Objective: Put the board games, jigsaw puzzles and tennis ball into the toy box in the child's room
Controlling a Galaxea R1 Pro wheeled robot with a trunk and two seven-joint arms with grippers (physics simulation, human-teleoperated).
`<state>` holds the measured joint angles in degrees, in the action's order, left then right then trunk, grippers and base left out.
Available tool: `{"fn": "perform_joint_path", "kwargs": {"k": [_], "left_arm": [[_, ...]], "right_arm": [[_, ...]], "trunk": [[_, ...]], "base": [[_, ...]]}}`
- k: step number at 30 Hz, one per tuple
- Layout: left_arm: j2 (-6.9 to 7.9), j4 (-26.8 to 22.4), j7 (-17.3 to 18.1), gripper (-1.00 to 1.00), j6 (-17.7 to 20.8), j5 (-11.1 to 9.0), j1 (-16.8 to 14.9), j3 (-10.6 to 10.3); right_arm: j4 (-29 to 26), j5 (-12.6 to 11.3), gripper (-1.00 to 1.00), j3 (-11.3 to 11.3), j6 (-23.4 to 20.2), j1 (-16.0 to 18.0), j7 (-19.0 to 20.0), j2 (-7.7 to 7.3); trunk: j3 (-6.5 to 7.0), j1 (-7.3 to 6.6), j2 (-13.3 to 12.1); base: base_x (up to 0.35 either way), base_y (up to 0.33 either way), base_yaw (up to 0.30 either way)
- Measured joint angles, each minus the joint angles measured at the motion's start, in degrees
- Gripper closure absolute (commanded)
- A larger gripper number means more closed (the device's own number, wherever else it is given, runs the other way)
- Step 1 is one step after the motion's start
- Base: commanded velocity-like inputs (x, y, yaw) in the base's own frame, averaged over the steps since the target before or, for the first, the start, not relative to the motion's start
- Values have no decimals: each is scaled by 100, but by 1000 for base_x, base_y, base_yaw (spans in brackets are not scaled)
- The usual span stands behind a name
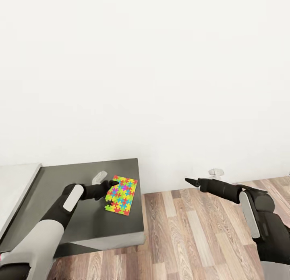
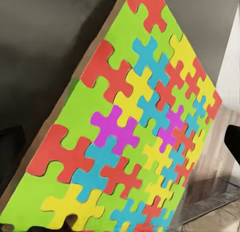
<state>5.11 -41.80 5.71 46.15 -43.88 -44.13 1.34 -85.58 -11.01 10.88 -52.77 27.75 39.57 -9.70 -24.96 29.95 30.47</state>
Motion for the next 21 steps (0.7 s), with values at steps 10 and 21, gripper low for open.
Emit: {"fn": "perform_joint_path", "kwargs": {"k": [10,21], "left_arm": [[-15,-9,2,-100,-42,-22,14,-12],[-9,-11,8,-100,-38,-40,25,25]], "right_arm": [[2028,-128,-100,72,-689,530,32,435],[2161,-107,-100,-1,-597,551,54,483]], "trunk": [[0,-1,0],[0,-2,1]], "base": [[-76,-124,0],[-88,-165,0]]}}
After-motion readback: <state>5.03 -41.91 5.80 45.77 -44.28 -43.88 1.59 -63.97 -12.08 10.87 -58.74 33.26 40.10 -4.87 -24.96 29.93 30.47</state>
